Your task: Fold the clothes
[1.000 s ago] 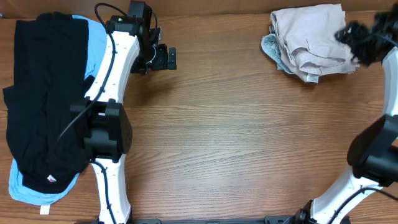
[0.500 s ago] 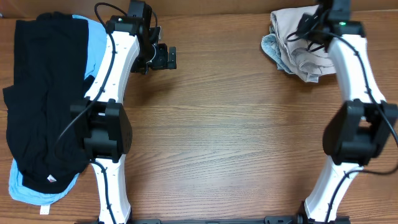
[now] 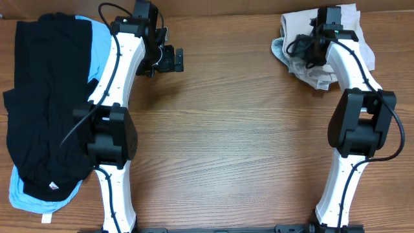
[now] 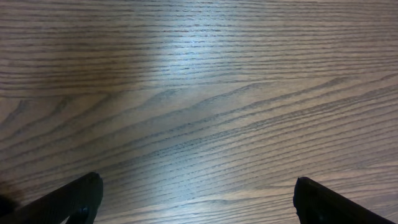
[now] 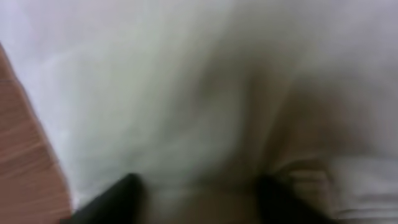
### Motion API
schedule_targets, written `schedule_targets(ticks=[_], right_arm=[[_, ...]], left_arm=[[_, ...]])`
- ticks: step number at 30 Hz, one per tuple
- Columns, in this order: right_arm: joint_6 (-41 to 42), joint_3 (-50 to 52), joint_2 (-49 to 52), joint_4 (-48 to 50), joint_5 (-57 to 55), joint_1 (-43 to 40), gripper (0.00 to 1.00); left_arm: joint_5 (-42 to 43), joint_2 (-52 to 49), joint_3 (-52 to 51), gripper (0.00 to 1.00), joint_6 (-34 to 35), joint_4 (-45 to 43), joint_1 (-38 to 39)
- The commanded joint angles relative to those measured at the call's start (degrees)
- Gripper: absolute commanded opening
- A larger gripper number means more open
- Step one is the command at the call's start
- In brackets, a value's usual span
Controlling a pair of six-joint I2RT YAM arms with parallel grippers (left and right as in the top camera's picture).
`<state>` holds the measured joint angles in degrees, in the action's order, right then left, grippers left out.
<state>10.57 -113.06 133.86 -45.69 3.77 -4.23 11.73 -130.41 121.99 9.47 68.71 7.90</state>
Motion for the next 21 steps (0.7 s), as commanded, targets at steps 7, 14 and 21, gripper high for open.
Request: schedule_targets(ticks=[7,14,21], right_arm=[[-3.6,-11.9,-3.6,-8.4,1.2,-3.3,1.0],[-5.1,-11.1,-2.7,-3.8,-5.6,-6.2,0.94],[-5.0,-11.0,1.8,0.6,-5.6,-7.8,0.44]], left_arm=[[-0.3,0.8,1.1,1.0,0.8,-0.3,0.4],[-0.4,0.7,1.1,1.0,0.8,-0.4,0.4],[-0.4,0.7,1.1,1.0,0.8,-1.3,0.4]])
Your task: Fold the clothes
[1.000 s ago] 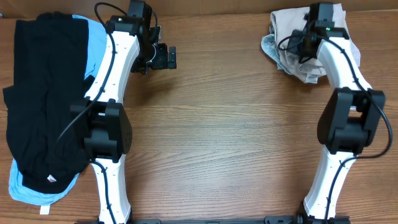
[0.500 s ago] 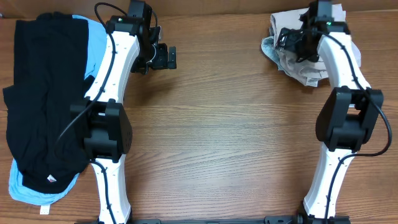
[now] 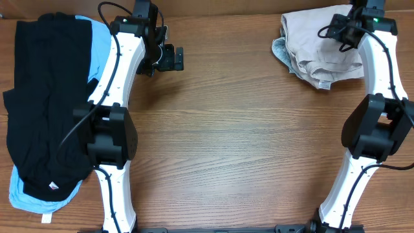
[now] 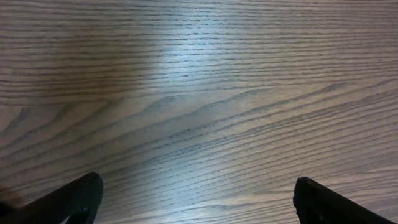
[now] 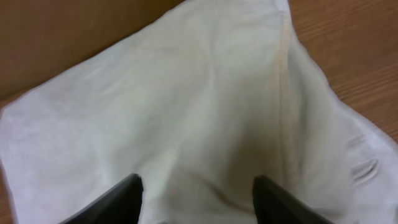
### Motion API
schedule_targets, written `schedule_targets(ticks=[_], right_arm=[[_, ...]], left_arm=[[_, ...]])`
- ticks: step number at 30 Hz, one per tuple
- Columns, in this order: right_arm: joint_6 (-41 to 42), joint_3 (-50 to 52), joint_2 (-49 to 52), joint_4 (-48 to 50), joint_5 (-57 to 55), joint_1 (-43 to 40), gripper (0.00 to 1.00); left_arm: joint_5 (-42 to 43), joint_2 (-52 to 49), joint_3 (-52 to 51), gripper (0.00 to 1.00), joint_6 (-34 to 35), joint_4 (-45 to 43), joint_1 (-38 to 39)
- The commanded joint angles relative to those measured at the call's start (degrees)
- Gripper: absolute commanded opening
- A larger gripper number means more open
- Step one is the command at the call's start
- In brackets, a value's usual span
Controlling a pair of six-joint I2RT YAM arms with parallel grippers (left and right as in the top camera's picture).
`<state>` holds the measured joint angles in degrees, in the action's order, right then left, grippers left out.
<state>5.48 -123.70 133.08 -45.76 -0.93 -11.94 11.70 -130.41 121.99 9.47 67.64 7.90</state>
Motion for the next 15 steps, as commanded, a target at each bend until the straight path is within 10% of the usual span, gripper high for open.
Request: schedule_targets(ticks=[1,4,10,15], right_arm=[[0.0,-0.4,3.5,0.9,-1.0,-0.2,0.43],[0.3,-0.4,5.4,0.9,-1.0,-0.7,0.46],[4.1,-0.4,7.2,0.6,-0.9,-3.3,1.0],[5.2,-1.3,6.3,0.0,2.1,-5.2,1.0]], left_arm=[[-0.3,0.7,1.1,1.0,0.8,-0.2,0.4],[-0.3,0.7,1.1,1.0,0.8,-0.3,0.4],[-1.6,0.7,1.1,1.0,0.8,-0.3,0.4],[-3.0,0.7,1.1,1.0,0.8,-0.2,0.5]])
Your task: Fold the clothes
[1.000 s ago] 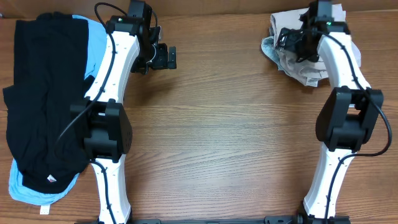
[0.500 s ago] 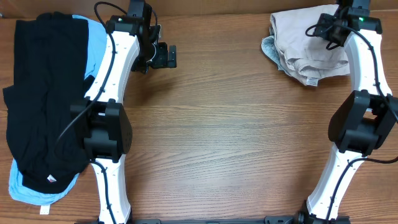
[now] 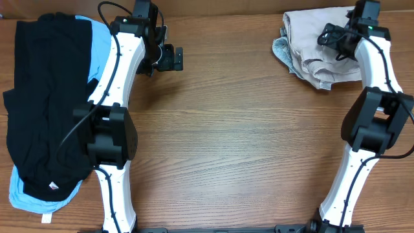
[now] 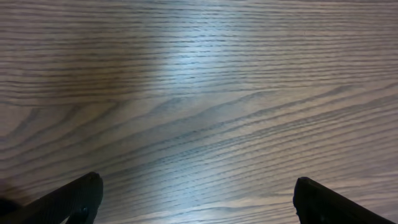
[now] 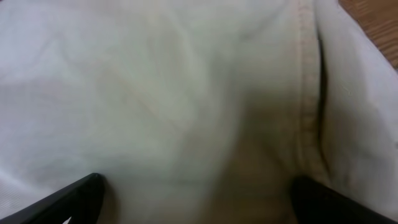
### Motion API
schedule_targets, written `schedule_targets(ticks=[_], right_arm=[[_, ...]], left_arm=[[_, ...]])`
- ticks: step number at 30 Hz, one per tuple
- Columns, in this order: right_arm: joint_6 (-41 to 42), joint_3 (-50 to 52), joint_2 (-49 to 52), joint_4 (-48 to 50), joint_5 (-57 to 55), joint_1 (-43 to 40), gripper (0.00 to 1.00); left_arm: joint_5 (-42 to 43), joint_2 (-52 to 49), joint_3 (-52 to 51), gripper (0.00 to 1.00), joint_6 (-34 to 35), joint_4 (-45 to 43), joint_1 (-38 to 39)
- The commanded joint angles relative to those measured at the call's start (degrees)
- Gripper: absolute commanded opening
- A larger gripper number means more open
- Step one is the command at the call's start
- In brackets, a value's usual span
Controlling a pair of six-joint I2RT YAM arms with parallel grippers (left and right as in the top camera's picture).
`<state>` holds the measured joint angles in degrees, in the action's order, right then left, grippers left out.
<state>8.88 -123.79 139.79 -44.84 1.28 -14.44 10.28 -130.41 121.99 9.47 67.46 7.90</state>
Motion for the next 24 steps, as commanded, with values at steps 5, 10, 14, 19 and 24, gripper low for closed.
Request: schedule_targets(ticks=[5,10,14,19,24], right_arm=[[0.5,-6.2,-4.0,-5.4,2.1,-2.9,1.0],[-0.4,-15.1,-9.4,-14.3,4.6,-1.8,1.0],[-0.3,-20.5,-16.7,-22.6,6.6,-0.7,1.0],[0.5,-22.0,-27.9,-28.1,6.5,0.8,1.0],[0.5,-22.0,-38.6,-34.0,10.7,2.4,1.0]], left_arm=[[-1.5,0.7,1.1,1.0,0.8,-0.1,0.5],[-1.5,0.7,1.1,1.0,0.8,-0.1,0.5],[-1.5,0.7,1.1,1.0,0.8,-0.1,0.5],[-1.5,0.7,1.1,1.0,1.0,-0.3,0.5],[-1.5,0.7,1.1,1.0,1.0,-0.3,0.5]])
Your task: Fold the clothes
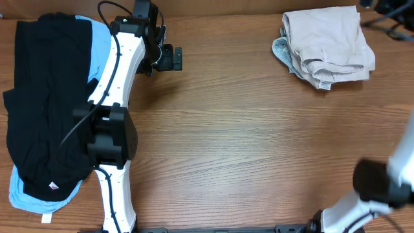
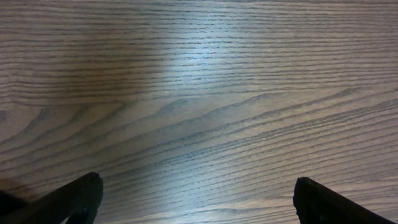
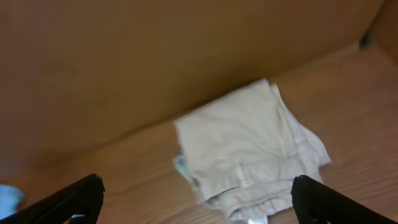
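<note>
A folded beige garment (image 1: 326, 42) lies at the back right of the table on a light blue-grey piece (image 1: 279, 48). The right wrist view shows the same beige stack (image 3: 249, 149) from far off. My right gripper (image 3: 194, 190) is open and empty, held high and clear of it. In the overhead view only that arm's blurred lower part (image 1: 381, 188) shows. A black garment (image 1: 45, 103) lies unfolded at the left over a light blue one (image 1: 97, 45). My left gripper (image 1: 171, 58) hangs open over bare wood, its fingertips (image 2: 84, 190) wide apart.
The wooden table (image 1: 246, 136) stretches between the two clothes piles. A brown wall (image 3: 155, 56) rises behind the table's back edge. The left arm (image 1: 116, 77) reaches along the right side of the black garment.
My right gripper was open close over the beige cloth; now it is far back and high, with the whole stack in its view. The left gripper has not moved.
My right gripper was first down on the rumpled beige pile, jaws narrow. Then it stood at the pile's far right corner, the pile lying flatter. Then it was wide open just above the cloth, and now it is well clear. The left arm stayed put.
</note>
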### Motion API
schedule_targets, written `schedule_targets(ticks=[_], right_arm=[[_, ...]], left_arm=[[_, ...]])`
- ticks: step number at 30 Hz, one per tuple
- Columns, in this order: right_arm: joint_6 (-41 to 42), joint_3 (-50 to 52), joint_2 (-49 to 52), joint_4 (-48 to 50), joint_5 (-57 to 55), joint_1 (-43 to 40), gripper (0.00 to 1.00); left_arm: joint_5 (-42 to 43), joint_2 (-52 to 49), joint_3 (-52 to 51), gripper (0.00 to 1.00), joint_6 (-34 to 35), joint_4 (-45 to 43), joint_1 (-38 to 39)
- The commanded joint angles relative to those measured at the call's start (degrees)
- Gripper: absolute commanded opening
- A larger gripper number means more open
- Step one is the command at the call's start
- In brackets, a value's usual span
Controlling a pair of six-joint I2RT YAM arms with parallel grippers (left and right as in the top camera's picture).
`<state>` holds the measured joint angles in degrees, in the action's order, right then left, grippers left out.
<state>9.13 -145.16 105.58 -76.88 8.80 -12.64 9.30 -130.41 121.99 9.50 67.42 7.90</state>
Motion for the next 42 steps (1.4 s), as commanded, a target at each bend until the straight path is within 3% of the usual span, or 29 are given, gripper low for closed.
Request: schedule_targets(ticks=[1,9,19,29,35,42], right_arm=[[0.3,-0.6,-6.6,-3.4,5.0,1.0,1.0],[0.3,-0.6,-15.1,-7.0,6.8,2.1,1.0],[-0.2,-0.6,-15.8,-14.1,5.6,2.0,1.0],[-0.2,2.1,-19.3,-8.7,0.0,7.4,1.0],[0.3,16.0,-28.9,1.0,0.0,9.4,1.0],[1.4,50.7,-48.5,21.0,0.5,9.5,1.0]], left_arm=[[-0.5,0.7,1.1,1.0,1.0,-0.2,0.5],[-0.5,0.7,1.1,1.0,1.0,-0.2,0.4],[-0.5,0.7,1.1,1.0,1.0,-0.2,0.4],[-0.5,0.7,1.1,1.0,1.0,-0.2,0.4],[-0.5,0.7,1.1,1.0,1.0,-0.2,0.4],[-0.5,0.7,1.1,1.0,1.0,-0.2,0.4]])
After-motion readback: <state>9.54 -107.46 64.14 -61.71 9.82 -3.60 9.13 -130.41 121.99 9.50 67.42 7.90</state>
